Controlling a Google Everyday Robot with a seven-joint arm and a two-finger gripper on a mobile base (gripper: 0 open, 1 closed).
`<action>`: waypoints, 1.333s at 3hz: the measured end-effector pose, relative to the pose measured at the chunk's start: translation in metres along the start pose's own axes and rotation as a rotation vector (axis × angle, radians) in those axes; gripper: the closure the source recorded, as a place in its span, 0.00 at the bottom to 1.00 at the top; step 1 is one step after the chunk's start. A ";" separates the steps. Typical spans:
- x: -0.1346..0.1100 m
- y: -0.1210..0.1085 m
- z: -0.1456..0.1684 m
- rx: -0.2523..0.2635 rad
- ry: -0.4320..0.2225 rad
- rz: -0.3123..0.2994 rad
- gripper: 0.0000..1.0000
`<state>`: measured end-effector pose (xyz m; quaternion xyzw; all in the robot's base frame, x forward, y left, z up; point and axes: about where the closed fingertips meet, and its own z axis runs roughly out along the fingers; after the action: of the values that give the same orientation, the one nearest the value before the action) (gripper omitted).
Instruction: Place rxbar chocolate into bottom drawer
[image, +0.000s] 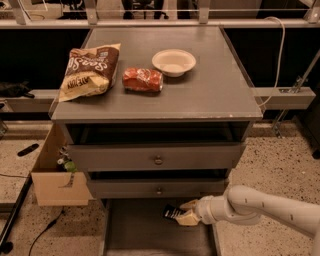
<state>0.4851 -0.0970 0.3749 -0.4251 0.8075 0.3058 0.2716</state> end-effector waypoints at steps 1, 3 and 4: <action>0.020 0.027 0.000 -0.057 -0.054 -0.097 1.00; 0.045 0.026 0.039 -0.086 -0.048 -0.032 1.00; 0.065 0.026 0.069 -0.105 -0.040 0.018 1.00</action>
Offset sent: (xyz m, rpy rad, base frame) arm -0.0282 0.0033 -0.0057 0.0520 -0.0491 0.0765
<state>0.4436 -0.0694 0.2902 -0.4252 0.7886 0.3586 0.2624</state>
